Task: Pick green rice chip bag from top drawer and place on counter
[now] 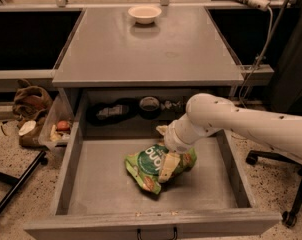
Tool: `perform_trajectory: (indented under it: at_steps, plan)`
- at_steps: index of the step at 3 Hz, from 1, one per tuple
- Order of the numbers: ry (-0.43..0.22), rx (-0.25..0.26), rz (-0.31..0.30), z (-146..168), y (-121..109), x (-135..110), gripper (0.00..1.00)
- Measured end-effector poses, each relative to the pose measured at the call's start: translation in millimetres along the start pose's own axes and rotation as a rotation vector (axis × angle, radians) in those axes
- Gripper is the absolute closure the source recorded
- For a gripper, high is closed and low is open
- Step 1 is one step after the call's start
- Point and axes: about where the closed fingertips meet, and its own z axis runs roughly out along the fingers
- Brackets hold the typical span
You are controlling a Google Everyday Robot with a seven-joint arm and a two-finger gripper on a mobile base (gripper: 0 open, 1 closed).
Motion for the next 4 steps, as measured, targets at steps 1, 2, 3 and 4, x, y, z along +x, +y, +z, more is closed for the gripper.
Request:
perform_trajectory:
  at_steps: [1, 2, 3, 4]
  plan:
    - [0.027, 0.04, 0.015, -19.8, -15.3, 21.3, 0.0]
    - [0.055, 0.049, 0.004, -45.2, -21.7, 40.9, 0.0]
    - [0.064, -0.052, -0.031, -31.3, -3.0, 50.0, 0.0]
    - [0.065, -0.066, -0.033, -30.5, 0.4, 50.8, 0.2]
